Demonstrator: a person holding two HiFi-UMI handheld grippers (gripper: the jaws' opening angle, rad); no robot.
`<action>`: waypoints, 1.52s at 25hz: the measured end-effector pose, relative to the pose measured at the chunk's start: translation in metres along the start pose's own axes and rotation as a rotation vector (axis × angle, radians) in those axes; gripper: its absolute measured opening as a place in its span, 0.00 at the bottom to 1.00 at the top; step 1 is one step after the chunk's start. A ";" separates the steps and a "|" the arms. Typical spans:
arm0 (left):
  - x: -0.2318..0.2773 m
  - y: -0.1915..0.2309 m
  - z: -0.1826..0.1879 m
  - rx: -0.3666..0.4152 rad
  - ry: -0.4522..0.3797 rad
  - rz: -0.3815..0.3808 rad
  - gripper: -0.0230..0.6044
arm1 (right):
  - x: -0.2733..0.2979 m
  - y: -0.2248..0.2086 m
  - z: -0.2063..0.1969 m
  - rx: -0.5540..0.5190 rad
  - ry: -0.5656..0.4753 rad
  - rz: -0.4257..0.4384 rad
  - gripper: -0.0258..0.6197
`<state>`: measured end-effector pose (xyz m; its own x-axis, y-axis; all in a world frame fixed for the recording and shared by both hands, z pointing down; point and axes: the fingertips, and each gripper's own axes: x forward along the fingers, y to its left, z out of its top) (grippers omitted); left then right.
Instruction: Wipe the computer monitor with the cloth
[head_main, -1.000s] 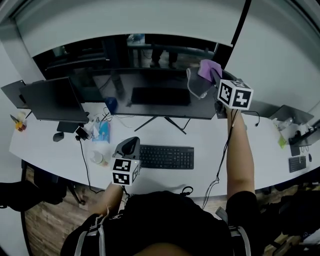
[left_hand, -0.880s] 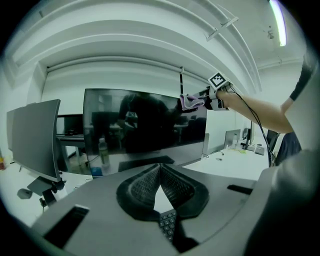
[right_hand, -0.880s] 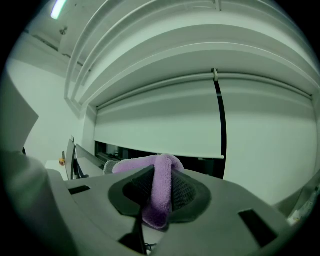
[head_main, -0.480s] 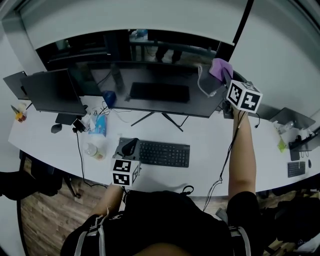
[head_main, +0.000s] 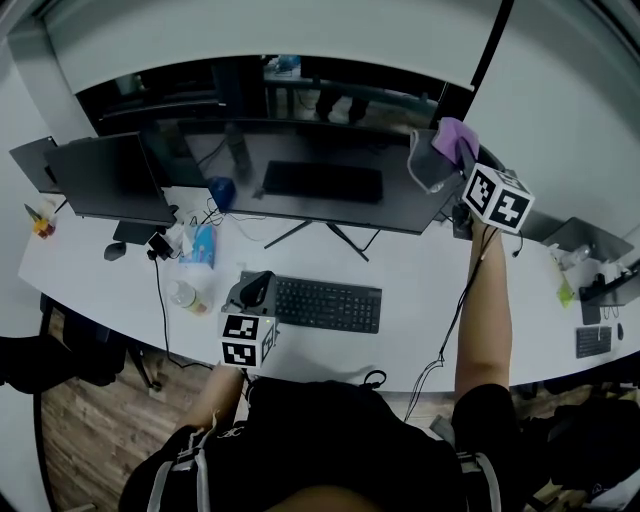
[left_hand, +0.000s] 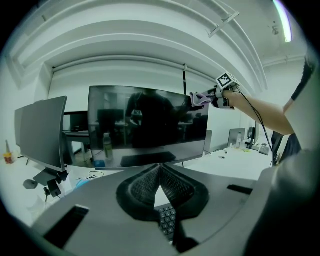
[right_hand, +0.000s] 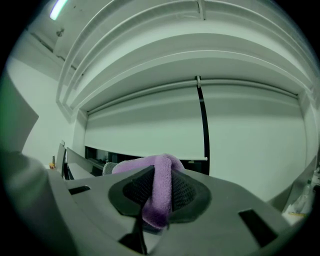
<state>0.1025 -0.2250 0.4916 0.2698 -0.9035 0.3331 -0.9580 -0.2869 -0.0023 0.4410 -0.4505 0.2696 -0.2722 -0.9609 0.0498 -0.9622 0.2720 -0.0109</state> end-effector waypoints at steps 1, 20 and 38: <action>0.000 0.000 0.000 -0.001 0.001 0.002 0.06 | -0.001 -0.003 0.000 0.000 -0.003 -0.007 0.19; -0.002 -0.020 0.001 0.016 0.003 0.001 0.06 | -0.030 -0.081 -0.020 0.082 -0.002 -0.169 0.19; 0.003 -0.025 -0.010 0.034 0.056 0.001 0.06 | -0.013 -0.083 -0.129 0.387 0.081 -0.011 0.18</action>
<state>0.1265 -0.2175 0.5020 0.2616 -0.8850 0.3853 -0.9543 -0.2970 -0.0343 0.5249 -0.4540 0.3990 -0.2755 -0.9524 0.1304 -0.8994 0.2075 -0.3847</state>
